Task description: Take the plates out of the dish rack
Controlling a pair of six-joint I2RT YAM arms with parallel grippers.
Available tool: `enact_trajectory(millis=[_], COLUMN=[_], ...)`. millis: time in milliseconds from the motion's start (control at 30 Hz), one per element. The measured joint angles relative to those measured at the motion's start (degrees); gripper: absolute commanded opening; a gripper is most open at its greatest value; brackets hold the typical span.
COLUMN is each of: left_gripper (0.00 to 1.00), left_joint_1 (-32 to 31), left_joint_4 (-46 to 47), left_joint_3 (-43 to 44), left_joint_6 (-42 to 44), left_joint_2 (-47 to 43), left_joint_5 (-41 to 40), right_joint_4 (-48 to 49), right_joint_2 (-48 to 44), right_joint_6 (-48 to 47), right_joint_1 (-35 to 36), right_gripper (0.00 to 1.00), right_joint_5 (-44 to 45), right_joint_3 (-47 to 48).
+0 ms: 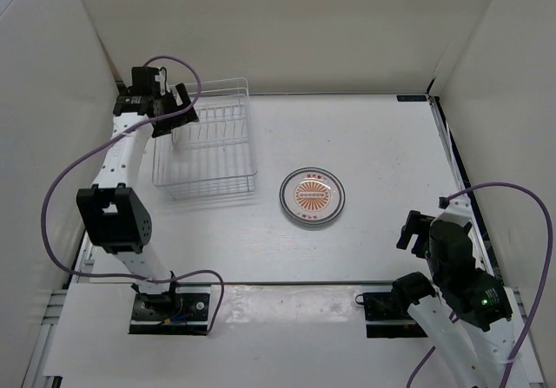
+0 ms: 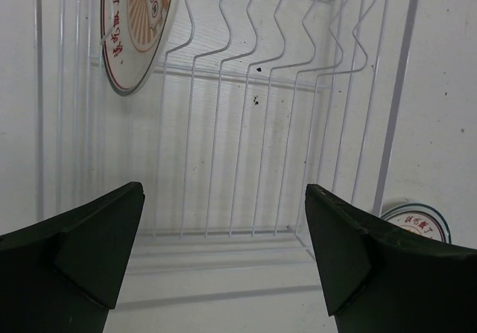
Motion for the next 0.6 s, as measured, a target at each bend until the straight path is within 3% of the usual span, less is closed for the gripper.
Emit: enact_trajectory(millis=[200,400,600], left_gripper=[0.99,0.84,0.82], left_joint_1=[0.39,-2.45,-3.8], left_joint_4=[2.73,6.73,10.12], left_joint_3=[1.14,4.33,9.35], left_joint_6=[-1.46,1.6,4.42], left_joint_2=[5.77,8.46,13.4], left_joint_5=[0.37,-6.32,-11.67], right_joint_4=[0.46,1.09,1.49], right_joint_2=[-0.63,-0.68,-0.68], right_joint_6=[-0.09,-0.26,-0.79], right_joint_1=[0.0,0.0,-0.02], right_gripper=[0.88,0.89,0.89], right_joint_5=[-0.02,-0.66,-1.31], right_joint_3=[-0.35,-0.98,-1.29])
